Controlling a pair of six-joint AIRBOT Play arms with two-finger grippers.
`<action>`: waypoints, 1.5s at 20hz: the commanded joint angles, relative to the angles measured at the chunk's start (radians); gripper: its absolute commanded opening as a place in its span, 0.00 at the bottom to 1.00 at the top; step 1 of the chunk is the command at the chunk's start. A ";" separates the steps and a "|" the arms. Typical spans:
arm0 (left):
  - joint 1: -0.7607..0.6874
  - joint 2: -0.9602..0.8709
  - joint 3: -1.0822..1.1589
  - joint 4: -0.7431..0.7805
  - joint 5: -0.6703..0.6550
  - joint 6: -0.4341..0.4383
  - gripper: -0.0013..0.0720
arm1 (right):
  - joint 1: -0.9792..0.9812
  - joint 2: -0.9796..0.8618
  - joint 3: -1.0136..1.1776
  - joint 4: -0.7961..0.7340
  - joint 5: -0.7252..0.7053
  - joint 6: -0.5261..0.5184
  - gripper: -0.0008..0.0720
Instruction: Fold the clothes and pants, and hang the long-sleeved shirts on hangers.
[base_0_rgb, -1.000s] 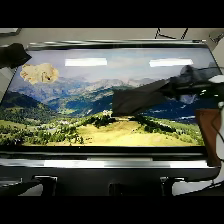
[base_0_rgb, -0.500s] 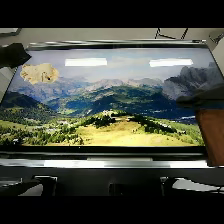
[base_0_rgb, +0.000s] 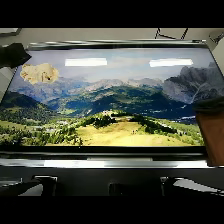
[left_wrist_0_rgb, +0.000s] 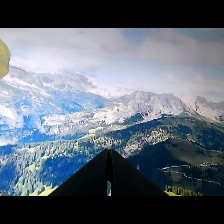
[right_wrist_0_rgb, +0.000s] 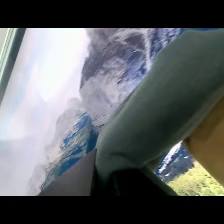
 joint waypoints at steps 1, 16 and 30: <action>0.000 0.000 0.000 0.000 0.000 0.003 0.05 | -0.027 0.010 0.000 -0.116 0.015 0.025 0.06; -0.029 0.001 0.000 -0.019 0.000 0.002 0.05 | -0.028 0.113 -0.610 -0.766 0.047 0.084 0.07; -0.121 -0.103 0.057 0.353 0.145 -0.117 0.05 | 0.455 0.122 -0.021 -0.414 -0.408 -0.059 0.92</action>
